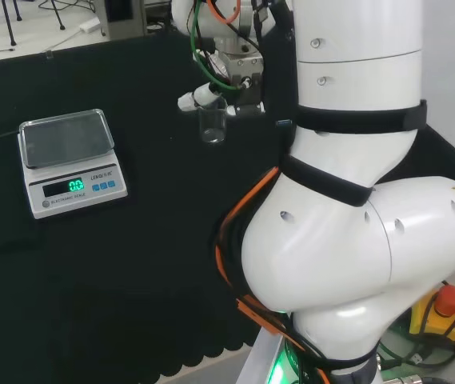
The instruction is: Pick up the beaker.
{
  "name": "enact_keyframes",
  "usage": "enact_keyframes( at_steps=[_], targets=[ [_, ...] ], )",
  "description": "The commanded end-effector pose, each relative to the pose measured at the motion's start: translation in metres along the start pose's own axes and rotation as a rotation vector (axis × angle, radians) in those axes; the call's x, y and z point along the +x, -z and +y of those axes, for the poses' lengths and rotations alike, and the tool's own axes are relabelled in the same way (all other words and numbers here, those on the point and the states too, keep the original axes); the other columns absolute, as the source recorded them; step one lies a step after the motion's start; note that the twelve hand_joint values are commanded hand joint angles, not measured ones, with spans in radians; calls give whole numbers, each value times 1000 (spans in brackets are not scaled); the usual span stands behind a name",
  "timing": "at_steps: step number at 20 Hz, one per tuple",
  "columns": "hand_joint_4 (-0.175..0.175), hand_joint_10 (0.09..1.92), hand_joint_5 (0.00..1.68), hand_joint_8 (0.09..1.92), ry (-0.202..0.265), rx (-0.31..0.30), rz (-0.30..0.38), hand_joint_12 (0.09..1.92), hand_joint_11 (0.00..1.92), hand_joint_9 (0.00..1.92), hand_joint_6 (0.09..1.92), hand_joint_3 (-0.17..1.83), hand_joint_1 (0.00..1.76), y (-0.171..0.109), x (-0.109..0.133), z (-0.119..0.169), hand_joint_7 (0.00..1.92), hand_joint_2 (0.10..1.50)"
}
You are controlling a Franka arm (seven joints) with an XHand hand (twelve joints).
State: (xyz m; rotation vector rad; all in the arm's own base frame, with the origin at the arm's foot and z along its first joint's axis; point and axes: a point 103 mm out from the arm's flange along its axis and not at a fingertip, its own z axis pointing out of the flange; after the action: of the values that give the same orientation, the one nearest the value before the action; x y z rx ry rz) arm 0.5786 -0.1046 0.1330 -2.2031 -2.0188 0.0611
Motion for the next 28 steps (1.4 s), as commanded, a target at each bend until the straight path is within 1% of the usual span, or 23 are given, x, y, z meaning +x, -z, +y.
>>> enact_keyframes(
  at_steps=[1,3,4,5,8,10,12,13,14,16,17,18,20,21,22,23,24,26,28],
  targets=[
    [92,875,64,643,-10,54,-2,1476,0,157,87,74,412,-20,-7,7,53,665],
    [93,875,70,643,6,68,-26,1473,0,153,87,64,383,-27,-4,5,50,648],
    [94,875,81,643,9,69,-35,1473,0,150,87,64,395,-29,-3,5,48,649],
    [96,877,97,644,13,72,-52,1481,0,149,87,66,431,-31,-1,4,48,657],
    [103,880,166,648,23,81,-100,1542,0,167,87,81,618,-37,6,5,64,688],
    [107,869,201,648,22,92,-113,1588,1,199,87,92,701,-41,9,6,76,690],
    [109,845,240,650,17,88,-121,1590,56,259,87,116,771,-43,10,6,98,685],
    [109,820,285,654,12,79,-122,1577,108,315,87,157,820,-44,10,6,131,672],
    [108,788,327,657,8,75,-126,1557,164,374,87,247,868,-44,10,6,167,637],
    [106,751,378,666,2,62,-130,1515,250,456,87,480,935,-44,9,7,217,538],
    [106,738,421,686,-5,43,-133,1484,316,516,172,594,967,-43,9,7,269,501],
    [106,721,426,705,-9,34,-135,1453,380,572,381,688,991,-43,8,8,314,472],
    [104,705,405,750,-20,5,-147,1387,503,672,846,814,1042,-43,8,9,381,452],
    [100,704,410,776,-24,-4,-148,1350,564,720,1026,857,1073,-42,8,10,412,454],
    [92,718,451,818,-32,-20,-158,1303,651,789,1177,894,1109,-42,7,12,467,462],
    [83,732,489,860,-36,-29,-164,1258,732,849,1281,922,1137,-42,7,13,512,469],
    [76,742,517,895,-41,-34,-162,1223,793,893,1346,940,1157,-42,6,14,545,473],
    [51,784,563,949,-49,-41,-174,1143,913,953,1411,950,1190,-43,5,17,588,487],
    [17,875,599,1000,-57,-60,-190,1034,1049,981,1432,931,1241,-45,5,23,622,506]
  ],
)
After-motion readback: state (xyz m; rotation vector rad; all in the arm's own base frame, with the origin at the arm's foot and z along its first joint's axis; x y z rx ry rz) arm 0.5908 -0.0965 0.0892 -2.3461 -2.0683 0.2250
